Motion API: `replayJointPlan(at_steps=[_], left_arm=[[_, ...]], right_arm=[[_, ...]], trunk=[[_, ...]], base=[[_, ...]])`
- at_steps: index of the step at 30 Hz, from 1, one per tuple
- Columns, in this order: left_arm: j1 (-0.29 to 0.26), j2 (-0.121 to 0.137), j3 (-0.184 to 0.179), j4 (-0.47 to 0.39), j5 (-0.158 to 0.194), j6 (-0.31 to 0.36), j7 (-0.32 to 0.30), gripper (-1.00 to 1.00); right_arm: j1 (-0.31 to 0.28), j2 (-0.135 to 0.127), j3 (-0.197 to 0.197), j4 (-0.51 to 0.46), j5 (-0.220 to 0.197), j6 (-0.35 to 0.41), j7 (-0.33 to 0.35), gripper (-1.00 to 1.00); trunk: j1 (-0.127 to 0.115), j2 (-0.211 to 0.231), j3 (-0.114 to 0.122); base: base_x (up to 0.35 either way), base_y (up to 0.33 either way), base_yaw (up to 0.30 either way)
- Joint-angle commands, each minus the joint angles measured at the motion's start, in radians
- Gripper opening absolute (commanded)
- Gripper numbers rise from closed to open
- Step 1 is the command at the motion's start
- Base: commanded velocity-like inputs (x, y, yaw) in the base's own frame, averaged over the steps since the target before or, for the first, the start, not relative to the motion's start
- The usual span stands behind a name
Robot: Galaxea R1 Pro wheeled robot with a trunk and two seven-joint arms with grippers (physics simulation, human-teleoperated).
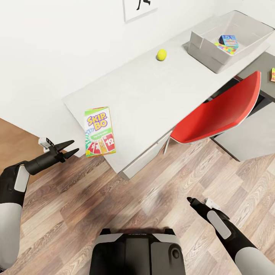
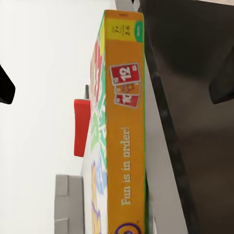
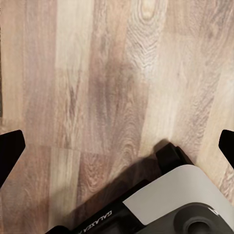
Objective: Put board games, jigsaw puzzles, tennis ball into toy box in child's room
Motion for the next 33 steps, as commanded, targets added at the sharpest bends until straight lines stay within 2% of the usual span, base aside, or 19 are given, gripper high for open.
replayJointPlan(at_steps=[1, 6, 14, 24, 33], left_arm=[[-0.001, 0.000, 0.000, 0.000, 0.002, 0.007, -0.002, 1.00], [0.000, 0.000, 0.000, 0.000, 0.003, 0.007, -0.002, 1.00], [0.001, -0.001, 0.000, 0.000, 0.002, 0.006, -0.002, 1.00], [0.002, -0.004, -0.001, 0.000, 0.002, 0.005, -0.002, 1.00], [0.004, -0.022, -0.001, 0.003, 0.002, 0.004, -0.002, 1.00]], right_arm=[[0.000, -0.001, 0.005, -0.002, -0.008, 0.001, -0.008, 1.00], [0.000, 0.000, 0.005, -0.002, -0.008, 0.001, -0.007, 1.00], [0.000, -0.001, 0.005, -0.002, -0.007, 0.002, -0.005, 1.00], [0.000, -0.002, 0.005, -0.002, -0.006, 0.002, -0.004, 1.00], [0.000, -0.004, 0.005, -0.002, -0.006, 0.002, -0.003, 1.00]], trunk=[[0.001, -0.002, -0.001], [0.001, -0.002, -0.001], [0.031, -0.058, -0.026], [0.031, -0.058, -0.026], [0.062, -0.114, -0.051]], base=[[0.007, -0.003, 0.000], [0.003, -0.001, 0.000], [0.000, 0.000, 0.000], [0.000, 0.000, 0.000], [0.000, 0.000, 0.000]])
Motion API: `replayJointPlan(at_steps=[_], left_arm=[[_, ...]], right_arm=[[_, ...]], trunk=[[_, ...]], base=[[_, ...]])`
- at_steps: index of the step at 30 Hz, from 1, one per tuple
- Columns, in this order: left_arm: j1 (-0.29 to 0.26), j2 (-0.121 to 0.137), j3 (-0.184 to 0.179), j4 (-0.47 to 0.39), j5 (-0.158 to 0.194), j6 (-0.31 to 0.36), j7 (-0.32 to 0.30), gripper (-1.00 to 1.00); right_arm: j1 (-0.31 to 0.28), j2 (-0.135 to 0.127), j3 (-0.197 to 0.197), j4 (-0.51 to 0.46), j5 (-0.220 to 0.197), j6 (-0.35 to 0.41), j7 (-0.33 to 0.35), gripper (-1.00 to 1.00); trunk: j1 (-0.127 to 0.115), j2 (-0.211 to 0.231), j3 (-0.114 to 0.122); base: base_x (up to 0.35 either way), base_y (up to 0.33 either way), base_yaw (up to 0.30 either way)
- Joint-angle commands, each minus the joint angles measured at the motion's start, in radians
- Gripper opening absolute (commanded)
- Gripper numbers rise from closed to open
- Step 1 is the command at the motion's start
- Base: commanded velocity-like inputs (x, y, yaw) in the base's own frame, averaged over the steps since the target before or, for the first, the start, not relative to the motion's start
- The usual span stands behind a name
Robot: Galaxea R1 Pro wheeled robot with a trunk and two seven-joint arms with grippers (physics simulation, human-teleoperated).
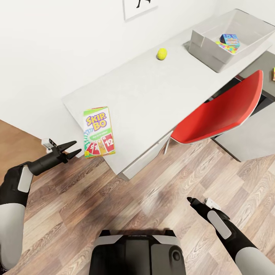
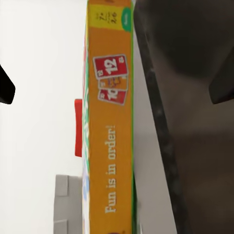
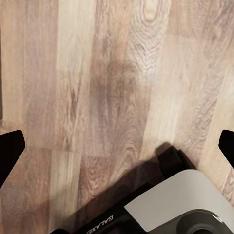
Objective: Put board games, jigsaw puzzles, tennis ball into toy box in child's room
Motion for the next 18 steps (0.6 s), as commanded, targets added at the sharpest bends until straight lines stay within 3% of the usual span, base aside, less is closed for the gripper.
replayJointPlan(at_steps=[1, 18], left_arm=[[0.000, -0.001, 0.000, 0.000, 0.001, 0.007, -0.001, 1.00], [0.004, -0.015, 0.000, 0.052, 0.002, 0.010, 0.013, 1.00]], right_arm=[[0.000, -0.002, 0.005, -0.002, -0.008, 0.001, -0.008, 1.00], [0.000, -0.003, 0.005, -0.002, -0.009, 0.002, -0.008, 1.00]], trunk=[[0.000, -0.001, -0.001], [0.008, -0.015, -0.007]], base=[[0.000, 0.000, 0.000], [0.000, 0.000, 0.000]])
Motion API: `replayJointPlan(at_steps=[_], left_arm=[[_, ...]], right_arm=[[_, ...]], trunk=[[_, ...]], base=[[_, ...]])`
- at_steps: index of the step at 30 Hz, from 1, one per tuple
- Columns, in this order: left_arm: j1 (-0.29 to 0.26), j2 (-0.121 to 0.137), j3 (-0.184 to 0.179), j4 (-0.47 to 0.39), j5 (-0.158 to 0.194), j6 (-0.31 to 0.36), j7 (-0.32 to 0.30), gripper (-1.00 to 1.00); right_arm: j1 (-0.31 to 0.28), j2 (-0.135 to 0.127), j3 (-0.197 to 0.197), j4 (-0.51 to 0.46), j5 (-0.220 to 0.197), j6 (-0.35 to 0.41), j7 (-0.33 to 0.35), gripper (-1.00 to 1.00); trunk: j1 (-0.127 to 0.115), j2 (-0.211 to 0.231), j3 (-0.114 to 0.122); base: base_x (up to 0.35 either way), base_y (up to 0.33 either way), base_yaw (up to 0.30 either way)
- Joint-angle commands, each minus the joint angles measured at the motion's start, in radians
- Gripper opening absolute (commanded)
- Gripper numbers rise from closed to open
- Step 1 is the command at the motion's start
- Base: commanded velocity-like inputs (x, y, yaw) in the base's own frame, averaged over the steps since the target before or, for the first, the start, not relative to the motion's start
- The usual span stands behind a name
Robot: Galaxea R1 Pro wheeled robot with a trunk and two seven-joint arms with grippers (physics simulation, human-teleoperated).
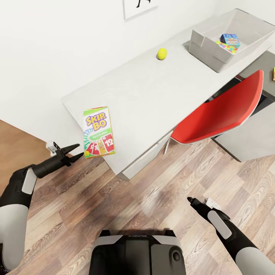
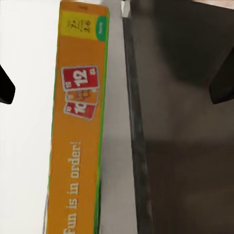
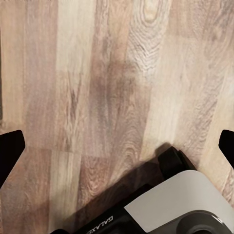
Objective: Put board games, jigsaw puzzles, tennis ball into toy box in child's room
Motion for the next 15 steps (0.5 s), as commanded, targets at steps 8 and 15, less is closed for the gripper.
replayJointPlan(at_steps=[8, 15], left_arm=[[0.000, -0.014, 0.001, 0.026, -0.002, 0.011, 0.000, 1.00], [0.000, -0.021, -0.001, 0.039, -0.008, 0.011, 0.000, 1.00]], right_arm=[[0.000, 0.000, 0.005, -0.002, -0.008, 0.001, -0.009, 1.00], [0.000, 0.003, 0.005, -0.002, -0.007, 0.001, -0.009, 1.00]], trunk=[[0.000, -0.001, -0.001], [0.000, -0.001, -0.001]], base=[[0.000, 0.000, 0.000], [0.000, 0.000, 0.000]])
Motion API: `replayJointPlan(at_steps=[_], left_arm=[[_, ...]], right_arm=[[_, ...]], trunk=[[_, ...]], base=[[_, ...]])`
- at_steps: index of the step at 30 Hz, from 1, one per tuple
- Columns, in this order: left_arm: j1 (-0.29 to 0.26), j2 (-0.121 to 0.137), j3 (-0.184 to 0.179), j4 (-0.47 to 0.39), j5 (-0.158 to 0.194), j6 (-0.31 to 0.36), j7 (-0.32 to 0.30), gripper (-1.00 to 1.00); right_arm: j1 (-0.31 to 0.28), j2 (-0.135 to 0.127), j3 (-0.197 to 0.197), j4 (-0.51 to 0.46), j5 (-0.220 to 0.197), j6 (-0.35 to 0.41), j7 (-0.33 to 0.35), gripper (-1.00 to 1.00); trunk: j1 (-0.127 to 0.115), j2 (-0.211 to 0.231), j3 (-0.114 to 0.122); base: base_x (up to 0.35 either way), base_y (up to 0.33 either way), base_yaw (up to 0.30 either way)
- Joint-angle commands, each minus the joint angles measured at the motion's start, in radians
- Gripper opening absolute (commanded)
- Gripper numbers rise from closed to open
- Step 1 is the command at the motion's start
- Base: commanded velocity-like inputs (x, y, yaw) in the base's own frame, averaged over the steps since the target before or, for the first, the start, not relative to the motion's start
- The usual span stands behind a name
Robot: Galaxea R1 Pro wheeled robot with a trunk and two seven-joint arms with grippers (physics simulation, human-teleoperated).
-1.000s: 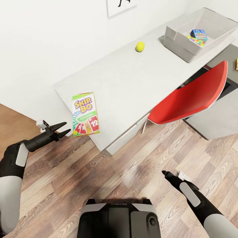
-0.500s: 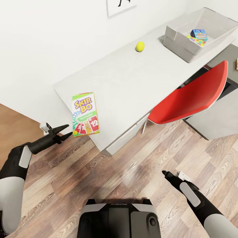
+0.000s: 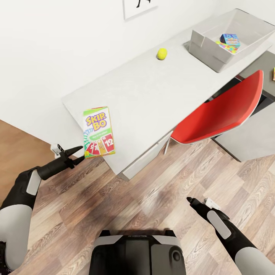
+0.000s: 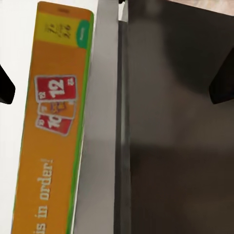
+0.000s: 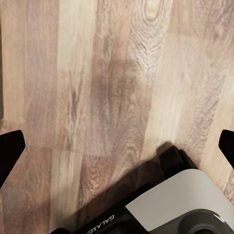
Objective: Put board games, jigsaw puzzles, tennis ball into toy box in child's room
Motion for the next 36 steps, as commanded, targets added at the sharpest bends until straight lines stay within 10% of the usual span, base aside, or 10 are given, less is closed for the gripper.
replayJointPlan(at_steps=[1, 20, 36], left_arm=[[0.000, -0.004, 0.000, 0.001, 0.000, 0.006, -0.002, 1.00], [0.000, -0.040, -0.012, -0.006, -0.003, -0.002, 0.000, 1.00], [0.000, -0.058, -0.134, -0.016, -0.003, -0.066, 0.003, 1.00]], right_arm=[[0.000, -0.002, 0.005, -0.002, -0.008, 0.001, -0.009, 1.00], [0.000, 0.000, 0.005, -0.002, -0.009, 0.001, -0.009, 1.00], [0.000, 0.001, 0.005, -0.002, -0.008, 0.002, -0.009, 1.00]], trunk=[[0.000, -0.001, -0.001], [0.000, -0.001, -0.001], [0.000, -0.001, -0.001]], base=[[0.000, 0.000, 0.000], [0.000, 0.000, 0.000], [0.000, 0.000, 0.000]])
